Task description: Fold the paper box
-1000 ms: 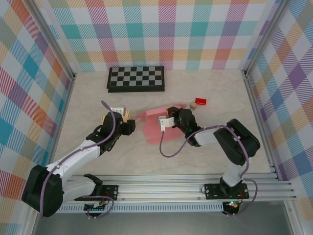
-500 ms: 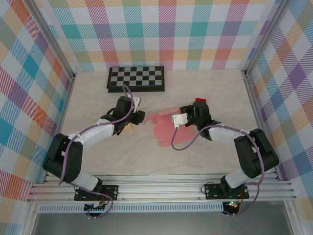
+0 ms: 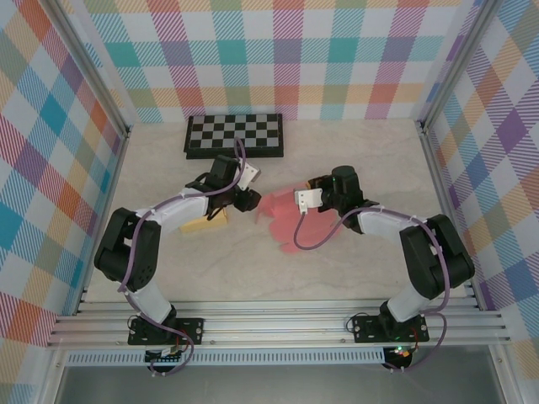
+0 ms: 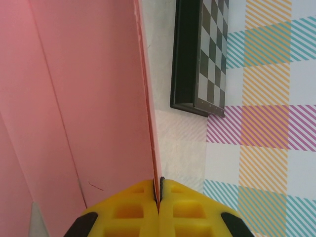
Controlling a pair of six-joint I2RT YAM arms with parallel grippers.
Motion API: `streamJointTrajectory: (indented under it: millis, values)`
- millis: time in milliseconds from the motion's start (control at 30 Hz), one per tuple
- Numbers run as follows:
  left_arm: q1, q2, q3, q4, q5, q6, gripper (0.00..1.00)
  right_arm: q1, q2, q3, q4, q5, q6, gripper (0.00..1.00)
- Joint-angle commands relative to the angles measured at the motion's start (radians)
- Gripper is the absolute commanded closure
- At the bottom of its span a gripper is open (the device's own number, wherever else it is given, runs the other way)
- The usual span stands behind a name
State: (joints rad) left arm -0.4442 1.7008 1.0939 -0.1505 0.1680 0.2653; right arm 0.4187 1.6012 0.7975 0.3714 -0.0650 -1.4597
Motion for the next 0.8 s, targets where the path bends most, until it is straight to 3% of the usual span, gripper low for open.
streamJointTrajectory:
  millis: [0,167,467,767]
  values:
    - [0.006,0.001,-0.025,-0.051,0.075,0.002,0.46,-0.006,0.051,0.01,-0.117,-0.001,0.053,1.0]
    - [-0.014,-0.037,-0.07,-0.054,0.028,-0.043,0.45,-0.006,0.057,0.002,-0.104,0.005,0.047,1.0]
    - [-0.033,-0.12,-0.166,0.002,0.045,-0.129,0.44,-0.006,0.057,-0.035,-0.065,0.011,-0.031,1.0]
    - [-0.108,-0.03,-0.11,0.047,-0.01,-0.245,0.44,0.039,0.097,-0.101,0.089,0.105,-0.154,1.0]
